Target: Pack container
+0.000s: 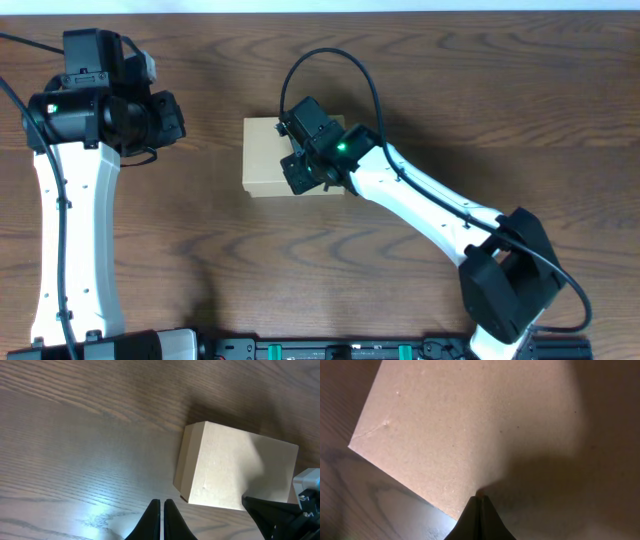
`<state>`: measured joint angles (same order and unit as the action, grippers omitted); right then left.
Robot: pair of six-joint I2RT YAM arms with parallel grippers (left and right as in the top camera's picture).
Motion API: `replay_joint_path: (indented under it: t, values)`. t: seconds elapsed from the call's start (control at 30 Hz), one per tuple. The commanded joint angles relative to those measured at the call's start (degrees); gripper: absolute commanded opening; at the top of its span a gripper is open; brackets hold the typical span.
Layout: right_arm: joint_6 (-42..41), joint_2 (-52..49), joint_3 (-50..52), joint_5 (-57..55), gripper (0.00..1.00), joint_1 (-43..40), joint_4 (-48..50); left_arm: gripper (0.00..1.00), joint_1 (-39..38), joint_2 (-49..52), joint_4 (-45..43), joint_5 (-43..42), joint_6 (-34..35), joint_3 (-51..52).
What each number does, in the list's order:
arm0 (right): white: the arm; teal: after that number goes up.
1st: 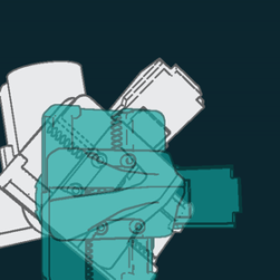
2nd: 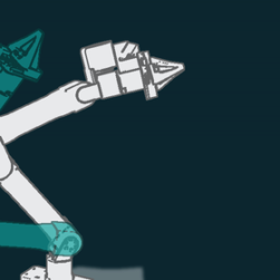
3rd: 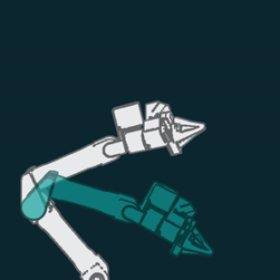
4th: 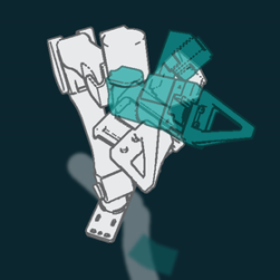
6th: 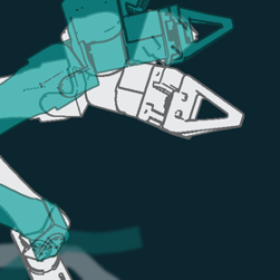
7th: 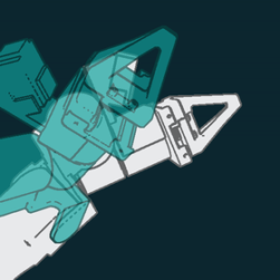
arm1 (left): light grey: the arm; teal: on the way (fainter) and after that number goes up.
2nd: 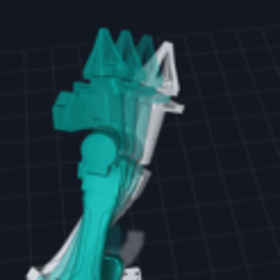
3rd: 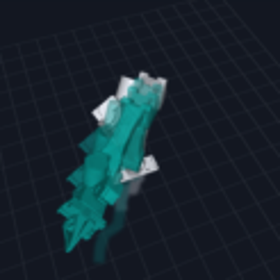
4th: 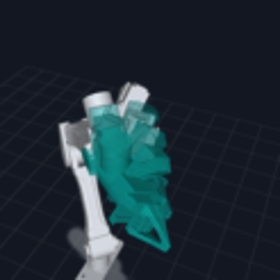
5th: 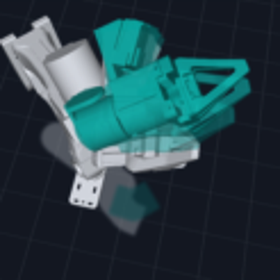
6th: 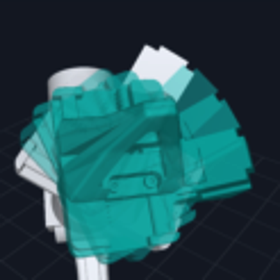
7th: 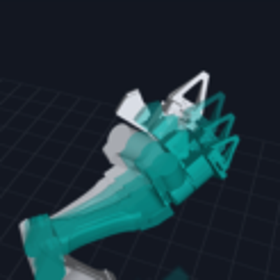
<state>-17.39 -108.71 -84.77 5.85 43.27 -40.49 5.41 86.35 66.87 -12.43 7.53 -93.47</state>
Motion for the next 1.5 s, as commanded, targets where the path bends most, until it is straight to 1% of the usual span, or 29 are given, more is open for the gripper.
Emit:
replay_joint_path:
  t: [0.0, 0.2, 0.23, 0.27, 0.3, 0.33, 0.37, 0.4, 0.43, 0.47, 0.67, 0.8, 0.93, 1.03, 1.13, 1.2, 1.23, 1.3, 1.37, 1.47]
  values:
    - [-0.37, -3.34, 0.02, -0.55, 0.01, 0.85, -0.55, 0.05, -0.22, -0.76, 0.24, 1.07, 0.20, -1.22]
    - [0.39, -3.32, 0.02, -0.50, 0.01, 0.87, 0.50, 0.06, -0.17, -0.76, 0.17, 1.66, 0.20, -1.22]
    - [1.20, -2.58, -0.02, -0.50, 0.01, 0.92, 1.20, 0.09, -0.17, -0.76, 0.20, 2.51, 0.20, -1.22]
    - [2.14, -1.49, -0.04, -0.50, 0.01, 0.94, 2.16, 0.16, -0.17, -0.79, 0.22, 2.75, 0.20, -1.22]
    - [3.23, -0.17, -0.07, -0.48, 0.01, 0.96, 2.89, 0.30, -0.17, -0.87, 0.22, 2.75, 0.20, -1.22]
    - [4.17, 0.83, -0.09, -0.48, 0.01, 0.96, 3.26, 0.46, -0.17, -0.94, 0.22, 2.75, 0.22, -1.22]
    - [5.49, 2.43, -0.09, -0.48, 0.11, 0.94, 3.50, 0.72, -0.17, -1.11, 0.22, 2.73, 0.22, -1.22]
    - [7.06, 4.22, -0.09, -0.50, 0.35, 0.83, 3.63, 0.96, -0.17, -1.36, 0.24, 2.73, 0.22, -1.22]
    - [7.76, 5.44, -0.09, -0.50, 0.64, 0.70, 3.61, 0.96, -0.17, -1.55, 0.24, 2.73, 0.22, -1.22]
    - [8.52, 6.67, -0.09, -0.52, 0.99, 0.55, 3.58, 0.96, -0.17, -1.86, 0.24, 2.73, 0.24, -1.22]
    - [14.14, 15.69, -0.09, -0.48, 0.99, -2.58, 0.59, 0.96, -0.17, -4.44, 1.51, 3.21, 0.15, -1.22]
    - [17.90, 22.67, 0.20, -0.37, 0.99, -7.65, -6.75, 0.96, -0.09, -7.96, 6.58, 5.44, -2.89, -1.18]
    - [18.99, 28.87, 3.13, 2.60, 0.99, -13.40, -10.12, 0.95, 0.22, -12.76, 7.30, 5.38, -4.00, 0.46]
    - [19.67, 34.56, 8.15, 4.09, 0.99, -17.00, -10.01, 0.96, 0.96, -16.92, 6.62, 5.38, -4.37, 3.78]
    - [19.82, 42.49, 15.26, 4.07, 0.99, -19.98, -9.57, 0.95, 1.75, -22.75, 5.20, 5.35, -4.37, 10.19]
    - [19.78, 49.79, 21.51, 4.07, 0.99, -21.66, -8.90, 0.95, 1.75, -28.33, 3.54, 5.03, -4.37, 16.74]
    - [19.54, 55.04, 25.73, 4.07, 0.99, -22.67, -8.79, 0.95, 1.75, -32.52, 2.56, 4.61, -4.37, 21.18]
    - [17.81, 62.90, 31.41, 4.02, 0.99, -23.91, -9.46, 0.95, 1.75, -38.99, 1.36, 3.74, -4.35, 26.84]
    - [14.95, 72.24, 37.20, 3.65, 0.99, -24.76, -10.78, 0.95, 1.75, -44.92, -0.09, 2.82, -4.11, 30.80]
    - [13.60, 80.11, 40.59, 1.36, 0.99, -24.87, -13.27, 0.95, 1.75, -50.29, -2.89, 0.81, -4.11, 33.35]
